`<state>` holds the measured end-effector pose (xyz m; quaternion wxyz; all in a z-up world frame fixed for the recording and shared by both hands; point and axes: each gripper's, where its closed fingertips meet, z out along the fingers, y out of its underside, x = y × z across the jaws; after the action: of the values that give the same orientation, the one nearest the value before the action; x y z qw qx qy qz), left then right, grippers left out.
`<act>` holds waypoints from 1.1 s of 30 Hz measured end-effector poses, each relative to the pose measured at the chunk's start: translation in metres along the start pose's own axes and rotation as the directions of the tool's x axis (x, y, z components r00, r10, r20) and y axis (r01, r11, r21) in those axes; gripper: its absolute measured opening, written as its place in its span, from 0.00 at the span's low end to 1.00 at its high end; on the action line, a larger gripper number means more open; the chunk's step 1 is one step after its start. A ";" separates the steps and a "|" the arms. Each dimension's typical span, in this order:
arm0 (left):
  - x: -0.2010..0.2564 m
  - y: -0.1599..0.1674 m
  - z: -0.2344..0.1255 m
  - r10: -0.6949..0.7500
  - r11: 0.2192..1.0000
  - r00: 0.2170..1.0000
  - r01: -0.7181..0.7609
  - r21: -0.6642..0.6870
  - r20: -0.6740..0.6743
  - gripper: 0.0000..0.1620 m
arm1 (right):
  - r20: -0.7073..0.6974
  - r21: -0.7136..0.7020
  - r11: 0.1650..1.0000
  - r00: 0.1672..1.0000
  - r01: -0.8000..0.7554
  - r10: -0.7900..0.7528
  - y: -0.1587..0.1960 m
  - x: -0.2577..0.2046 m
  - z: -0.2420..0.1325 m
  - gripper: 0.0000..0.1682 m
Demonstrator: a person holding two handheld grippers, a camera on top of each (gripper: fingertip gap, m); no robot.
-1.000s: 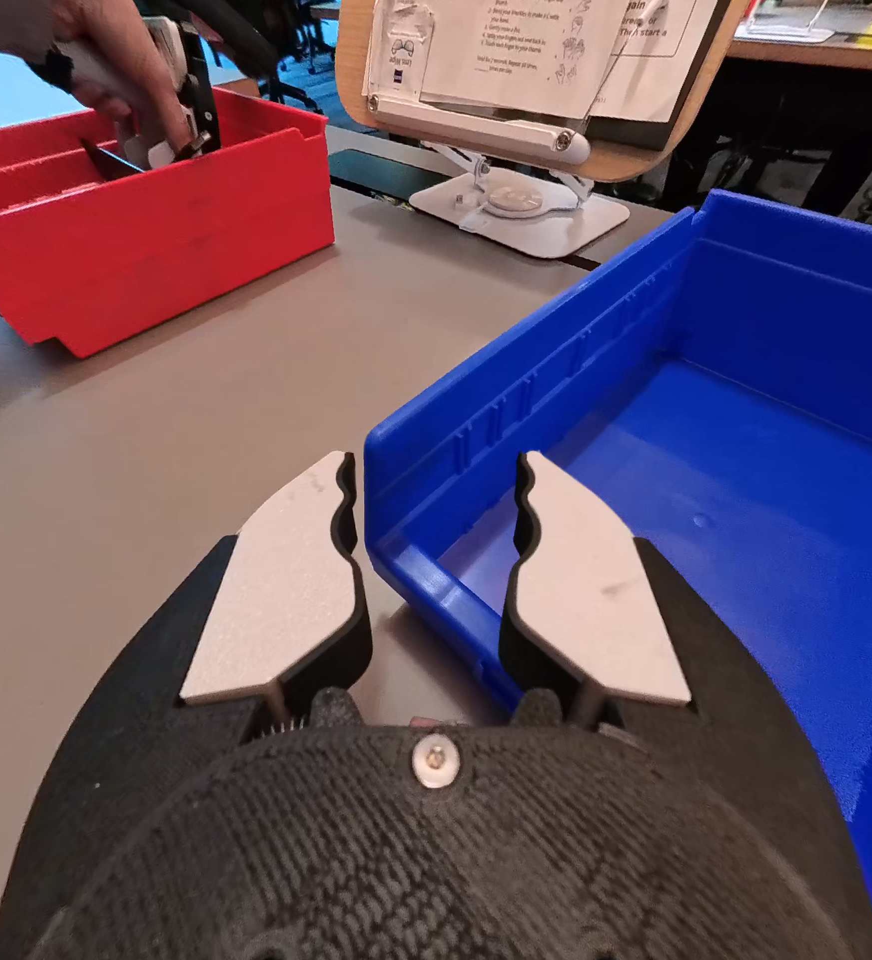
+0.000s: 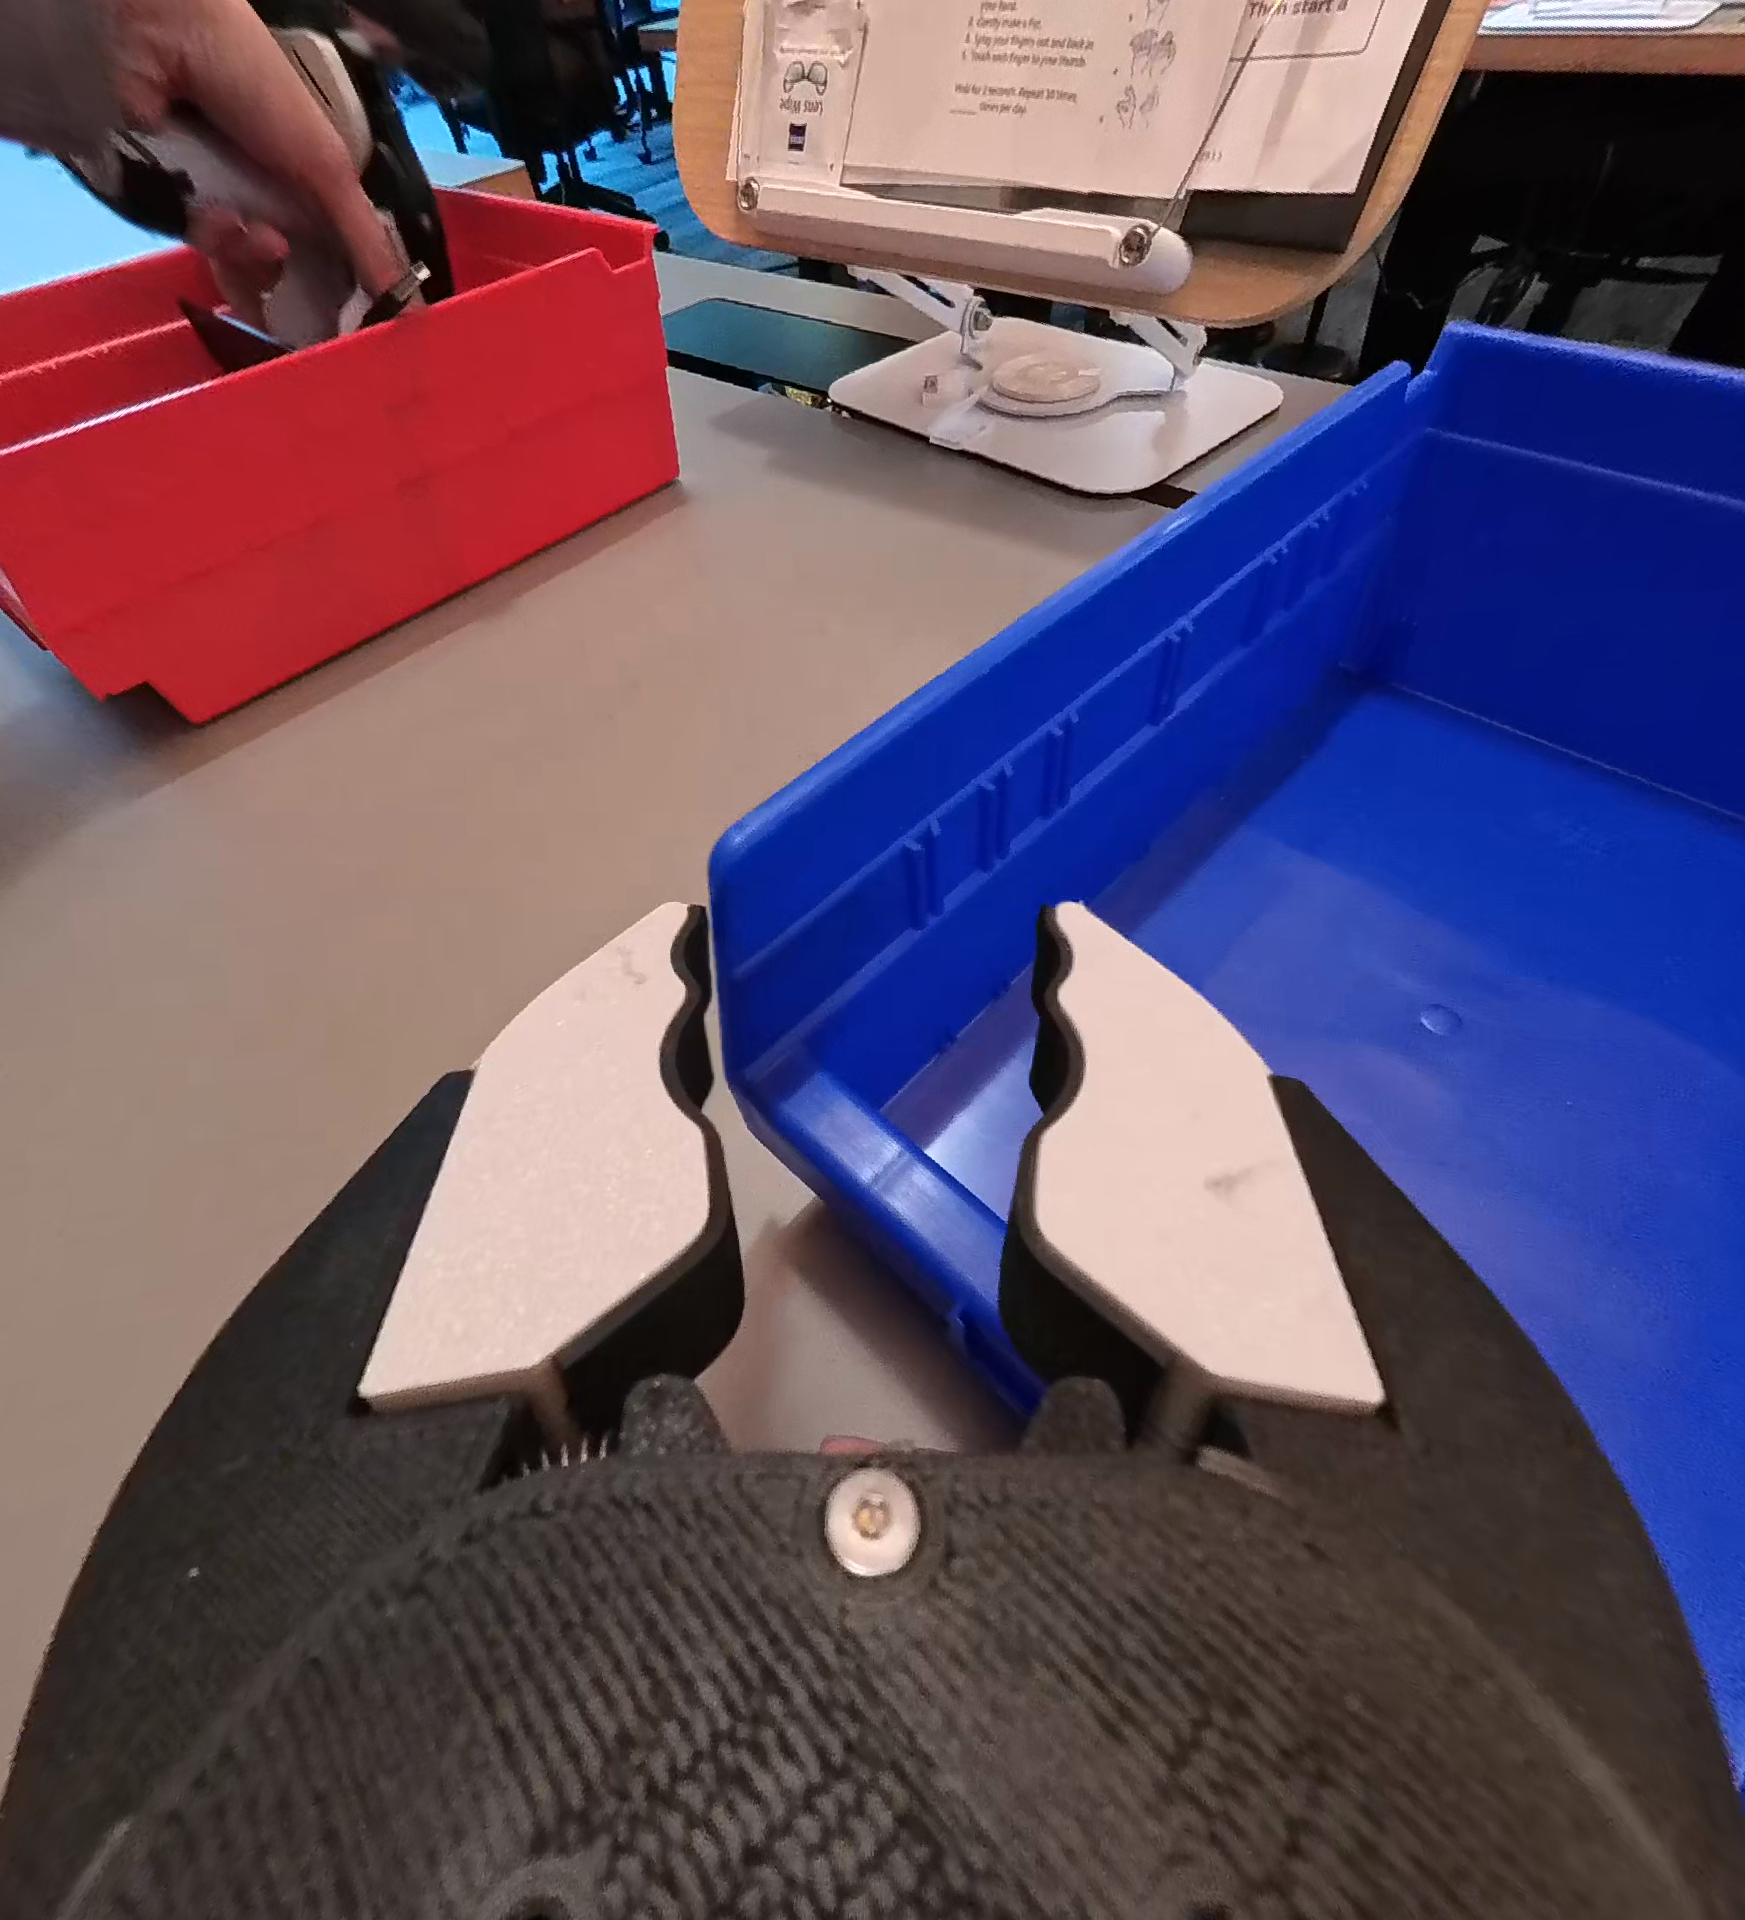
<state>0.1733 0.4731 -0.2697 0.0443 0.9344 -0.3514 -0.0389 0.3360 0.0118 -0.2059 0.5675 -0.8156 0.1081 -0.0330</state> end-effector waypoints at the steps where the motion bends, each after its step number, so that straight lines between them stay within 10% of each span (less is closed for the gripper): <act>1: 0.001 0.001 0.004 -0.008 1.000 1.000 0.008 -0.002 -0.007 0.15 | 0.003 0.005 1.000 1.000 0.000 0.000 -0.001 -0.001 0.000 0.36; 12: -0.003 -0.006 -0.002 -0.023 0.992 0.996 0.033 0.119 -0.083 0.04 | 0.002 0.025 1.000 1.000 0.013 -0.013 -0.009 -0.004 -0.004 0.35; 33: 0.038 0.073 -0.246 0.427 0.647 0.728 0.168 0.743 -0.536 0.02 | 0.082 0.109 0.959 0.959 0.263 -0.272 -0.047 -0.092 0.007 0.36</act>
<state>0.1794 0.4071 -0.0187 -0.2190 0.7832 -0.3655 0.4528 0.2540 0.0534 -0.1583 0.6013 -0.7948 -0.0323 -0.0755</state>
